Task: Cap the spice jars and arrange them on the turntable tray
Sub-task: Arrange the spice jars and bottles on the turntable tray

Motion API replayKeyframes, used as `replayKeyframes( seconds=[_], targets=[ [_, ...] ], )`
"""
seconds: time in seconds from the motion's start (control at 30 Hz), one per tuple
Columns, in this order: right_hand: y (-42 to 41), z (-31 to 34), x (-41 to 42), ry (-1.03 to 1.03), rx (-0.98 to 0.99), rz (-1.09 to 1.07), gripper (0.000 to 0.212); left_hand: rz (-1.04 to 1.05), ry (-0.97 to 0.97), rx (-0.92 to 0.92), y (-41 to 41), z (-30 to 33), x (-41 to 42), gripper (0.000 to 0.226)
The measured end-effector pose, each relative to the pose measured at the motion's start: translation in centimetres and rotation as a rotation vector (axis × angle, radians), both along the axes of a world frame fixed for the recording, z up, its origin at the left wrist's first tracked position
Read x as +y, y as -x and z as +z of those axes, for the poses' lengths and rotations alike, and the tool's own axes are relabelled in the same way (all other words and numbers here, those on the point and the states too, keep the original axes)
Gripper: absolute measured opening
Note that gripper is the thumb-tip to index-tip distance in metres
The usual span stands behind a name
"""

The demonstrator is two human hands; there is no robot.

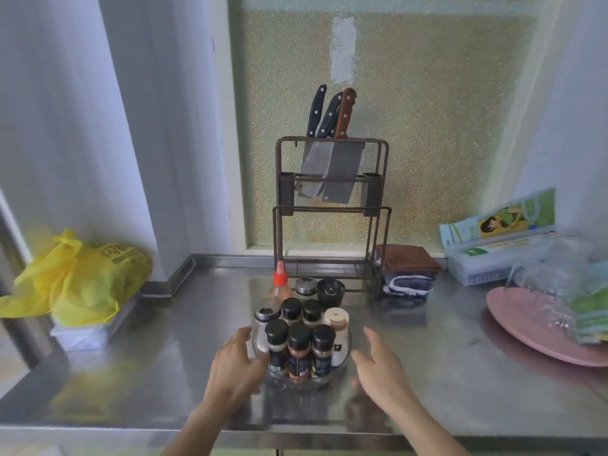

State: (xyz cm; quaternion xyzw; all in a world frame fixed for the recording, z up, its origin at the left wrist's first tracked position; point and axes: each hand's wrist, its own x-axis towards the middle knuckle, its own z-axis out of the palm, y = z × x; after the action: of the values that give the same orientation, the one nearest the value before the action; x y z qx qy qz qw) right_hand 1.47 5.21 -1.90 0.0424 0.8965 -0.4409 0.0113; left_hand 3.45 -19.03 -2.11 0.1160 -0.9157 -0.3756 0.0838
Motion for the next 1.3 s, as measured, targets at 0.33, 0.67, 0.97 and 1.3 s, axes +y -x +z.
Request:
replayKeyframes(
  seconds=[0.33,0.67,0.97,1.3],
  targets=[
    [0.7,-2.3,-2.8,0.418,-0.14,-0.032,0.055,0.014,-0.353,-0.098,0.2,-0.5,0.8,0.031],
    [0.7,-1.9,-4.6,0.468,-0.038,-0.015,0.043,0.047,-0.434,0.062,0.3,-1.0,-1.3,0.032],
    [5.8,0.6,-13.4,0.456,-0.022,0.186,0.033,0.124,-0.431,0.068,2.5,2.0,-9.8,0.028],
    [16.9,-1.1,-23.0,0.394,-0.051,0.225,0.036,0.193,-0.491,0.023,12.4,0.7,-19.1,0.061]
  ],
)
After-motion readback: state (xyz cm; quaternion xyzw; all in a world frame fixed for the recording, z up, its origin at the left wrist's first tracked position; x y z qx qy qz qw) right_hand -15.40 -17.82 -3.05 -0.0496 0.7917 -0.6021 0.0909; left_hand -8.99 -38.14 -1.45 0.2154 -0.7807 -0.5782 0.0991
